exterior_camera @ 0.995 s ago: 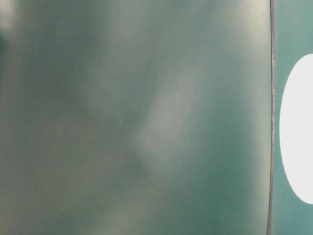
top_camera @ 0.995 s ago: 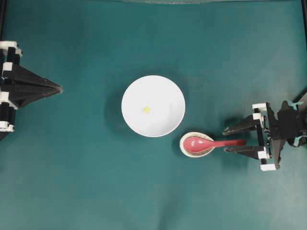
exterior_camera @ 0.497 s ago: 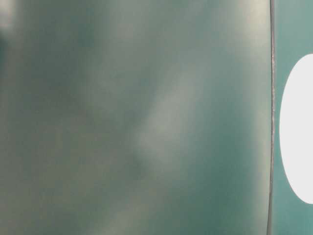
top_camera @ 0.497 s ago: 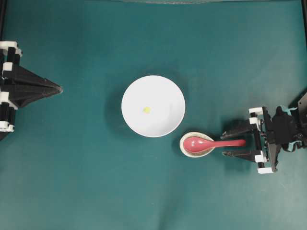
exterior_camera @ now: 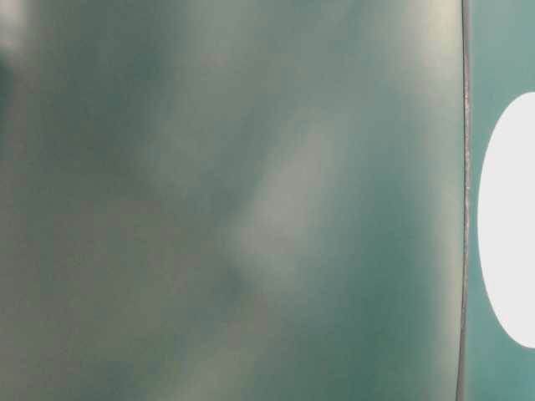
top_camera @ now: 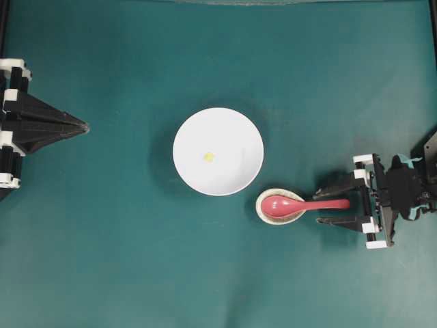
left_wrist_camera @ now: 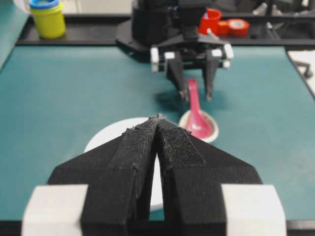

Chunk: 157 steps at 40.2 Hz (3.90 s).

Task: Scoop the yellow hexagonal prism block from the bowl with a spoon using the right arm.
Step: 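Close the right gripper on the pink spoon handle, then lift the spoon and carry it over the white bowl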

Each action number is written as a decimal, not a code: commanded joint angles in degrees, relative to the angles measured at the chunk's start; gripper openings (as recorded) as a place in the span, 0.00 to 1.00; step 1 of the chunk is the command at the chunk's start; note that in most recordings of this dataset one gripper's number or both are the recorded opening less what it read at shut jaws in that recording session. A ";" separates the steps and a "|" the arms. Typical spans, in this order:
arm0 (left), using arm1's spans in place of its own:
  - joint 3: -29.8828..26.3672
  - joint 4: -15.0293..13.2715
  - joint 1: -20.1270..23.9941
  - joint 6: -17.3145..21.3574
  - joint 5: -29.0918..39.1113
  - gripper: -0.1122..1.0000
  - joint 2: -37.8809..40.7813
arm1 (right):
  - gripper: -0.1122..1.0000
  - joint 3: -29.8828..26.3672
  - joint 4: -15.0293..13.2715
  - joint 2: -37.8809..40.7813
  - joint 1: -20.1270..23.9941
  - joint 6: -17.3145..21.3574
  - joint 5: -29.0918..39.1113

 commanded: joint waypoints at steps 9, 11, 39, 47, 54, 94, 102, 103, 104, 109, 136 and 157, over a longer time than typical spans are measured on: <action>-1.58 0.09 0.09 -0.09 -0.35 0.11 0.35 | 0.62 -0.44 0.97 -0.44 0.18 -0.18 -0.26; -1.58 0.09 0.09 -0.09 -0.35 0.11 0.26 | 0.61 -0.62 0.88 -0.35 0.18 -0.18 -0.26; -1.58 0.09 0.09 -0.09 -0.26 0.11 0.44 | 0.48 -0.97 1.67 -0.44 0.09 -0.26 0.70; -1.58 0.09 0.09 -0.09 -0.26 0.11 0.44 | 0.42 -0.97 1.67 -0.44 0.09 -0.26 0.70; -1.58 0.09 0.09 0.00 -0.26 0.11 0.44 | 0.39 -1.05 1.85 -0.44 -0.09 -0.26 0.79; -1.58 0.09 0.09 -0.09 -0.09 0.11 0.00 | 0.32 -2.11 2.20 -15.21 -1.32 -1.05 11.25; -1.58 0.09 0.09 -0.09 -0.35 0.11 0.00 | 0.32 -3.52 2.20 -22.68 -3.43 -4.83 19.34; -1.67 0.09 0.09 -0.09 -0.35 0.11 0.00 | 0.32 -3.69 2.20 -23.38 -3.69 -5.36 20.21; -1.58 0.09 0.09 -0.09 -0.35 0.11 0.00 | 0.32 -4.13 2.20 -24.17 -4.13 -6.06 21.71; -1.67 0.09 0.09 0.00 -0.35 0.11 -0.09 | 0.32 -6.24 2.20 -27.51 -6.77 -8.70 27.95; -1.76 0.09 0.09 0.09 0.09 0.11 -0.44 | 0.32 -24.70 1.14 -32.70 -26.89 -17.05 69.35; -1.93 0.18 0.09 0.18 2.29 0.11 -2.20 | 0.32 -34.37 1.14 -28.74 -33.40 -16.52 86.75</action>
